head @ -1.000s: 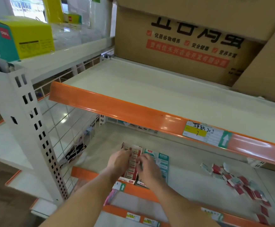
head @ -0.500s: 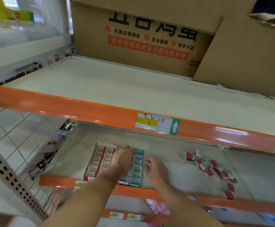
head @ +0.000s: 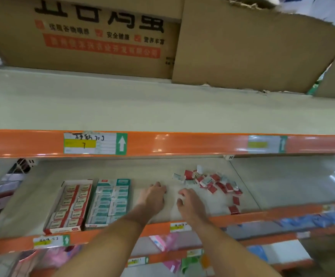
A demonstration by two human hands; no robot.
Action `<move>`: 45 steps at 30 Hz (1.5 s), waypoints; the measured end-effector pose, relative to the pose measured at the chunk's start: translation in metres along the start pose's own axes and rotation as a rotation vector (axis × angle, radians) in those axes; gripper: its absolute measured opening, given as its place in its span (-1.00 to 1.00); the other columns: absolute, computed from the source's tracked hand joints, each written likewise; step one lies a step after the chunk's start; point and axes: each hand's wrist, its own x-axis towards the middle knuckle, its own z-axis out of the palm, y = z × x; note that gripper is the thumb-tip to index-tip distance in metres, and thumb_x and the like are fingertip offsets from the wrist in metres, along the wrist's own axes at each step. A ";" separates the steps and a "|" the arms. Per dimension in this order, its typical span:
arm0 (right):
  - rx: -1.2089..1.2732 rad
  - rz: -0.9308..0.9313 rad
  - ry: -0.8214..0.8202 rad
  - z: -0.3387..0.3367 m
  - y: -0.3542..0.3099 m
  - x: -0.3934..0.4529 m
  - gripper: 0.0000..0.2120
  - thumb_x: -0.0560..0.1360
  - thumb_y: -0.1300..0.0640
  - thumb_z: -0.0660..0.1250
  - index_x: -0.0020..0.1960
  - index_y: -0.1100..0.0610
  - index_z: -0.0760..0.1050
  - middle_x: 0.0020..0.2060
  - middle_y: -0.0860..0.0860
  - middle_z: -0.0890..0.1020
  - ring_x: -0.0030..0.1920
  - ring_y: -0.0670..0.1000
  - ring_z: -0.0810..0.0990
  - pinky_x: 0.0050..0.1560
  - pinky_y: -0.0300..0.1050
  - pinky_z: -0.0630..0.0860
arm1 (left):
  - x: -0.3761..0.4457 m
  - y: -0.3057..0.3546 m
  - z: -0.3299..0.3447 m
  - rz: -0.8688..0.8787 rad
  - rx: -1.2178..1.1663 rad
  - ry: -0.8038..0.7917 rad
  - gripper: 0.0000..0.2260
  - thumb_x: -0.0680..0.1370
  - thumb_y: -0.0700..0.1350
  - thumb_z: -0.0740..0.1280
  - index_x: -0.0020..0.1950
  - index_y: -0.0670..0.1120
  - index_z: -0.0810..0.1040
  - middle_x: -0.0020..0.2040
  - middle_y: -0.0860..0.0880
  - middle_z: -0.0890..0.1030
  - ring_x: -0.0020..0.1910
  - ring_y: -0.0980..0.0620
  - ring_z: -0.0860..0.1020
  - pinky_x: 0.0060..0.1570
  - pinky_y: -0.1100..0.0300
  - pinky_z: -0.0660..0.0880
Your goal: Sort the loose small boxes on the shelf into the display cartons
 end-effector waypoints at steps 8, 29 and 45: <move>-0.041 0.101 0.015 -0.022 0.050 0.003 -0.58 0.54 0.16 0.30 0.39 0.04 0.40 0.57 0.02 0.02 0.26 0.03 0.52 0.04 -0.18 0.48 | 0.028 0.039 0.025 -0.006 0.063 -0.126 -0.56 0.54 -0.11 0.25 0.43 -0.04 0.33 0.38 -0.08 0.34 0.30 -0.12 0.40 0.28 0.04 0.40; -0.199 -0.471 -0.075 -0.037 0.100 0.035 -0.58 0.58 0.23 0.16 0.44 0.12 0.37 0.45 0.00 0.35 0.36 0.06 0.40 0.34 -0.02 0.42 | 0.081 0.083 0.043 -0.030 0.295 -0.093 -0.42 0.56 -0.19 0.23 0.55 -0.10 0.10 0.42 -0.13 0.25 0.36 -0.17 0.29 0.26 0.01 0.39; 0.064 -0.062 0.016 -0.012 0.085 0.020 -0.50 0.50 -0.06 0.40 0.38 0.05 0.39 0.33 -0.03 0.42 0.35 -0.01 0.37 0.33 -0.09 0.40 | 0.042 0.055 0.049 -0.139 -0.499 0.143 -0.59 0.57 -0.22 0.24 0.40 -0.06 0.26 0.15 -0.12 0.51 -0.11 0.05 0.47 -0.13 0.19 0.44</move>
